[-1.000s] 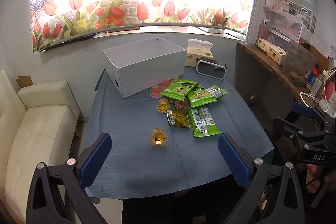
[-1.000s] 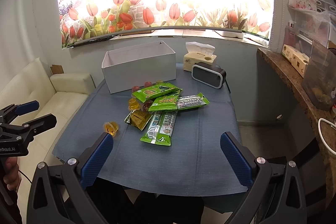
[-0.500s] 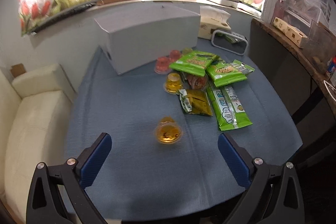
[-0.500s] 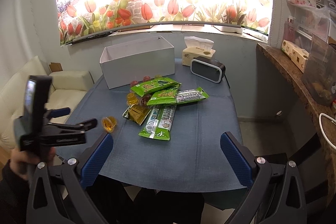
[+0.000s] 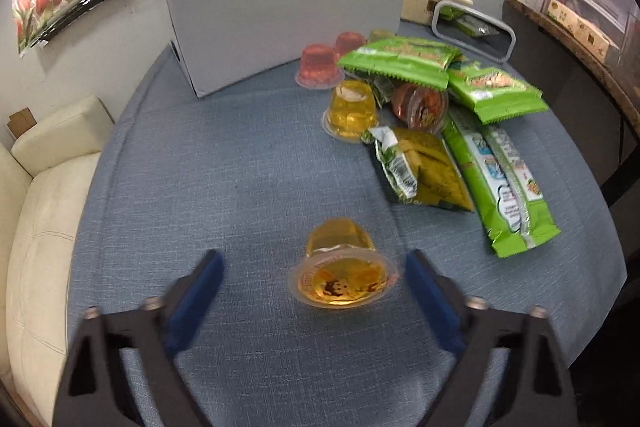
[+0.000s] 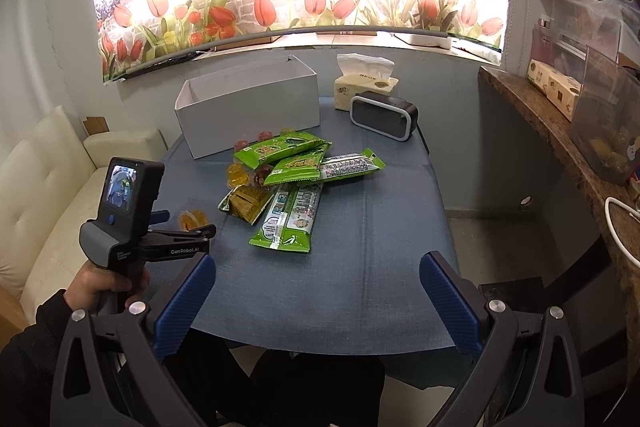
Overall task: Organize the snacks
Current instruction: 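Grasp the orange jelly cup with the left gripper while the right gripper grasps a green seaweed packet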
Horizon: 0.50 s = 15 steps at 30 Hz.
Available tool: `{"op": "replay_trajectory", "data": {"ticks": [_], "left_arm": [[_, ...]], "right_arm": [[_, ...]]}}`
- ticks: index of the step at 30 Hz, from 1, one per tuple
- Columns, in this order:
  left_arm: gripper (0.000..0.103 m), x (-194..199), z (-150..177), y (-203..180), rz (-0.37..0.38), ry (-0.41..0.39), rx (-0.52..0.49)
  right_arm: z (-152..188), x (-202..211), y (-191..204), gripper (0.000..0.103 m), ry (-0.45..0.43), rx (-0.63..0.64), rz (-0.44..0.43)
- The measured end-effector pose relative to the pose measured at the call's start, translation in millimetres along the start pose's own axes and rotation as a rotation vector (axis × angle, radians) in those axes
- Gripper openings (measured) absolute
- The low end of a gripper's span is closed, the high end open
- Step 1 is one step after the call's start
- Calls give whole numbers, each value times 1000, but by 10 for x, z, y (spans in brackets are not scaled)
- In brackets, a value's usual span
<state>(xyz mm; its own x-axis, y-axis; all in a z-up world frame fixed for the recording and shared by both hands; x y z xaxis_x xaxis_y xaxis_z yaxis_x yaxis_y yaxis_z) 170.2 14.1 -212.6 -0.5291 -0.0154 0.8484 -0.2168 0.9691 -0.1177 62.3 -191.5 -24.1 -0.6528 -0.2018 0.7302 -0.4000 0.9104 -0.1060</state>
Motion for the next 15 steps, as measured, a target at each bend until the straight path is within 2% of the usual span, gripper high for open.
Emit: {"op": "replay_trajectory", "data": {"ticks": [5, 15], "left_arm": [[52, 28, -6, 2, 15, -10, -7], [52, 121, -42, 52, 75, -1, 37]], "right_arm": [[-1, -26, -6, 103, 2, -6, -7], [25, -119, 22, 103, 10, -4, -14]]}}
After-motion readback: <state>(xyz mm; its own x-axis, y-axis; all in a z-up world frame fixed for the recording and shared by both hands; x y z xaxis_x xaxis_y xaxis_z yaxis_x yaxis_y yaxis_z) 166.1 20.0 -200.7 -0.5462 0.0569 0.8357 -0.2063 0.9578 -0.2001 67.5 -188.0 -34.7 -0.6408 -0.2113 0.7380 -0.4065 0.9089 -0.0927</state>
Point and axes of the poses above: each gripper's, at about its wrist camera, not at the fingertips, and x roughly against the way its jaws point, y to its left, z to its underside, the point moved 5 cm from there along -x, roughly the way its jaws point, and after that the axes turned 12 degrees about x, right-handed, at the moved point
